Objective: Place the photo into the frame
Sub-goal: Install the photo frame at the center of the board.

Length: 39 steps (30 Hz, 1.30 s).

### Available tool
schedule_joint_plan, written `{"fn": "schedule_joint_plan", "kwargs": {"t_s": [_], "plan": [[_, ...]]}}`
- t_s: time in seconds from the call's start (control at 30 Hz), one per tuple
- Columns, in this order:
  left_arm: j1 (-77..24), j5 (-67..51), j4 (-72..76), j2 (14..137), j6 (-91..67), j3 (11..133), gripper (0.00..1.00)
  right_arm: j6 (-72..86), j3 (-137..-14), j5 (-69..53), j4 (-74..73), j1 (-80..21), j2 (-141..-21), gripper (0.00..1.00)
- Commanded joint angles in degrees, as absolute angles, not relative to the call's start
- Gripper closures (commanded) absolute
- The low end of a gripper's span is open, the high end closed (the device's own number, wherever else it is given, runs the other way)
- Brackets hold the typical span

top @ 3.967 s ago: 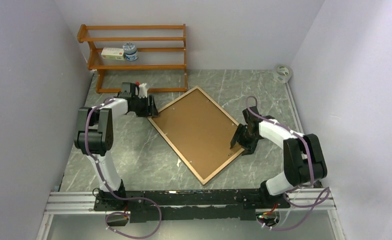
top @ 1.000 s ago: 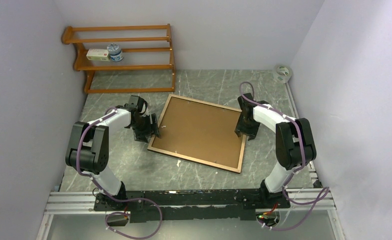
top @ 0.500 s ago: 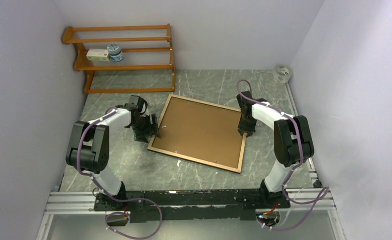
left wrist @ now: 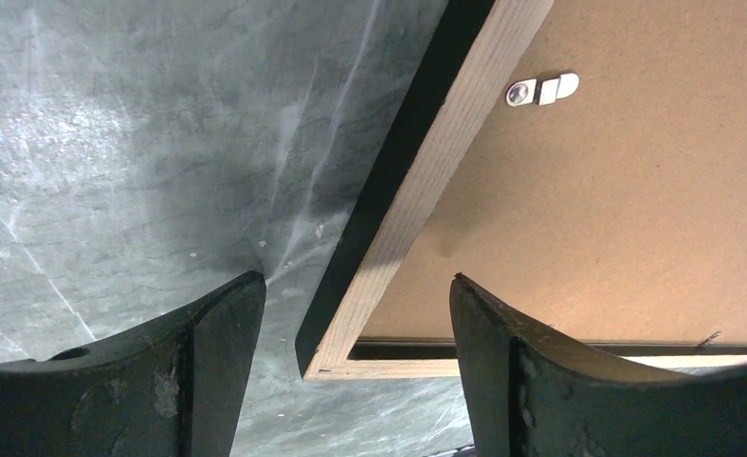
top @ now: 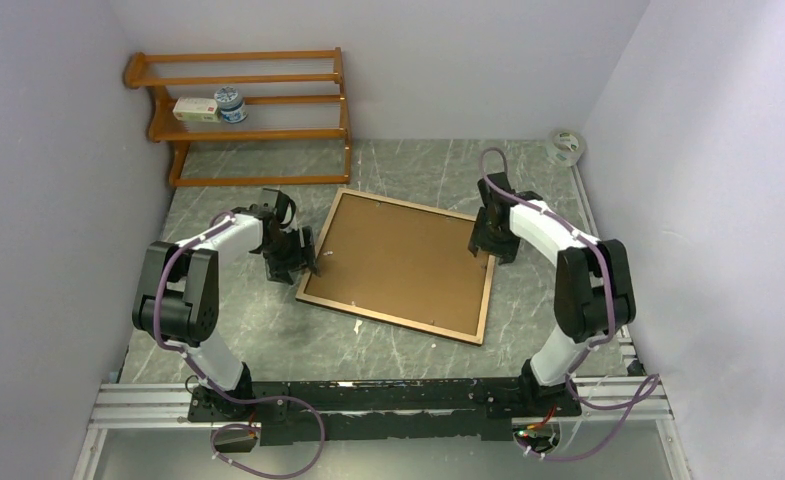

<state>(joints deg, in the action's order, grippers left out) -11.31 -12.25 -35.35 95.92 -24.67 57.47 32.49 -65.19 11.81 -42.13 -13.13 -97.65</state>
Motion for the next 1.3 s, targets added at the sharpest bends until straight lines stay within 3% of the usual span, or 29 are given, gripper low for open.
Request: {"fn": "schedule_joint_plan", "kwargs": {"t_s": [0.0,0.17,0.4,0.57,0.83,1.27], "plan": [[-11.4,-10.1,-36.2,94.8,-23.8,61.0,0.23,32.7,-68.9,6.6,-38.2,-13.0,-92.3,0.38],[-11.3,-10.0,-35.6,96.7,-23.6,63.3,0.29,36.2,-68.1,-5.5,-26.3,-16.2,-94.9,0.44],[-11.3,-10.9,-35.4,100.5,-23.4,65.7,0.50,41.2,-82.3,-12.8,-20.8,-25.4,-109.9,0.52],[-11.4,-8.8,-36.1,101.4,-23.1,64.9,0.59,43.7,-87.6,-20.9,-13.2,-31.3,-118.5,0.57],[-11.4,-10.4,-35.6,101.3,-22.9,62.4,0.63,41.2,-95.7,-25.3,-12.2,-37.2,-126.2,0.71],[-11.4,-11.1,-36.0,102.0,-23.6,61.6,0.70,40.2,-101.1,-28.6,-12.0,-41.8,-132.9,0.73]]}}
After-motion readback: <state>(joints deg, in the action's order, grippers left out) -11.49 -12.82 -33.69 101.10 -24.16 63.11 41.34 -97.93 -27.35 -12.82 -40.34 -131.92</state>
